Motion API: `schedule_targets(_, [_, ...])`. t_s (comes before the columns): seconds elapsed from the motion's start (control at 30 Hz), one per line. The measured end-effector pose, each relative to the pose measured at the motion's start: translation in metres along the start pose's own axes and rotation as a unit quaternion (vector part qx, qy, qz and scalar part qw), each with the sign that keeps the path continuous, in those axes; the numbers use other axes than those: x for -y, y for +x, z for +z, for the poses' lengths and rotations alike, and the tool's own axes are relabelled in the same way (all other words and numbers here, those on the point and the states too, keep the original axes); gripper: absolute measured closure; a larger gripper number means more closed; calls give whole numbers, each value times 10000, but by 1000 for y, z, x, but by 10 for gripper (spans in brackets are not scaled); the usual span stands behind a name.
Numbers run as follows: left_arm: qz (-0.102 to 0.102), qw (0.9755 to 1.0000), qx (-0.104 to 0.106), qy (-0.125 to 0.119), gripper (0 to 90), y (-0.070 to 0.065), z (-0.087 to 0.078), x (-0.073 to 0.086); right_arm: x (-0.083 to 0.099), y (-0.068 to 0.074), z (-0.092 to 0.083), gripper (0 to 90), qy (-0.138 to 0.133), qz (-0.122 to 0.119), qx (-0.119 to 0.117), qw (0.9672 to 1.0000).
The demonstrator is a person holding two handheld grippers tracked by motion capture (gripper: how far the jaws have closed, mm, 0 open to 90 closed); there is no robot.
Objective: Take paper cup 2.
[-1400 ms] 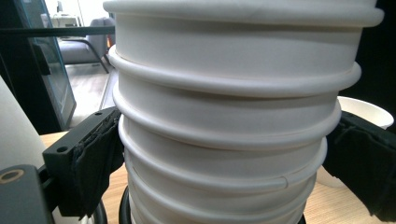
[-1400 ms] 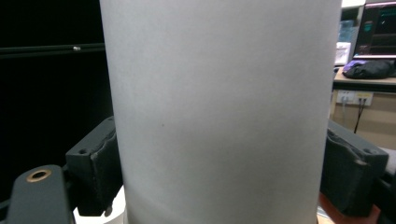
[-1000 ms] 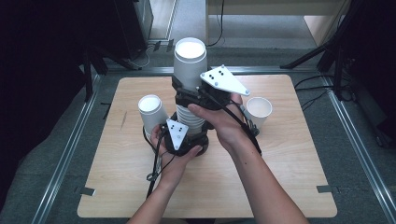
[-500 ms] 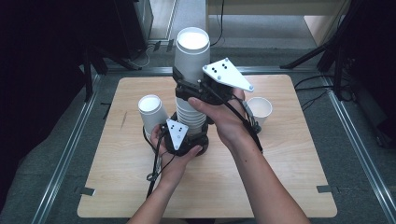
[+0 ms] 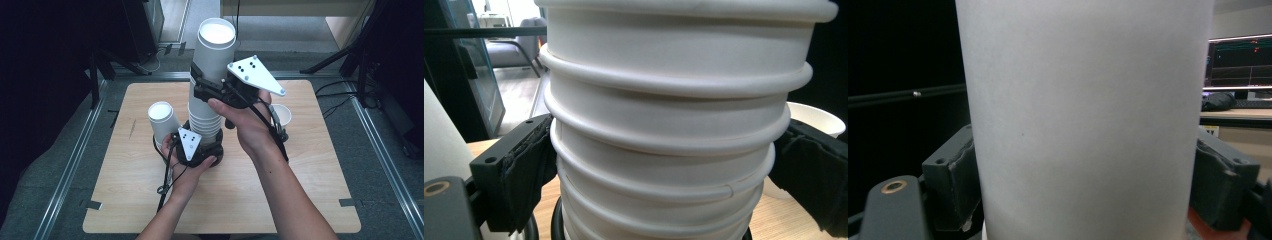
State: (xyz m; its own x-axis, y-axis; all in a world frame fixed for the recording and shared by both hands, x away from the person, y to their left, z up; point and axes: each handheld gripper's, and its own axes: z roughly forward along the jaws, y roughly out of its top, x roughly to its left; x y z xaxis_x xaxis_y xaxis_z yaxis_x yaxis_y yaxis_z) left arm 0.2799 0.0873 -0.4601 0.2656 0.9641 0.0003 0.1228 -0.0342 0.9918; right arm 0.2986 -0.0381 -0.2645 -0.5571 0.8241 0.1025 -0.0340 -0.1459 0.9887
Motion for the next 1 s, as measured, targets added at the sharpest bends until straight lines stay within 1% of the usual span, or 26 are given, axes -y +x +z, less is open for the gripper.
schedule_targets(0.07, [10,10000,-1,19,34,0,0,0,-3,-1,-1,155,-35,54,2,10000])
schedule_targets(0.3, [6,10000,-1,24,35,0,0,0,-12,-6,-6,155,-157,64,77,9998])
schedule_targets(0.47, [-10,10000,3,18,34,0,0,0,-16,-16,-12,155,-220,36,200,9996])
schedule_targets(0.57, [-2,10000,2,21,35,0,0,0,-17,-19,-14,155,-227,53,225,9995])
schedule_targets(0.6, [-1,10000,3,22,35,0,0,0,-17,-22,-16,155,-245,33,258,9994])
schedule_targets(0.63, [-1,10000,3,22,34,0,0,0,-17,-22,-16,155,-245,33,258,9994])
schedule_targets(0.77, [-2,10000,3,20,34,0,0,0,-15,-30,-22,155,-239,7,345,9991])
schedule_targets(0.97, [7,10000,4,39,34,0,0,0,-9,-38,-26,154,-185,26,435,9989])
schedule_targets(1.0, [15,10000,0,49,34,0,0,0,-6,-42,-28,155,-169,53,479,9987])
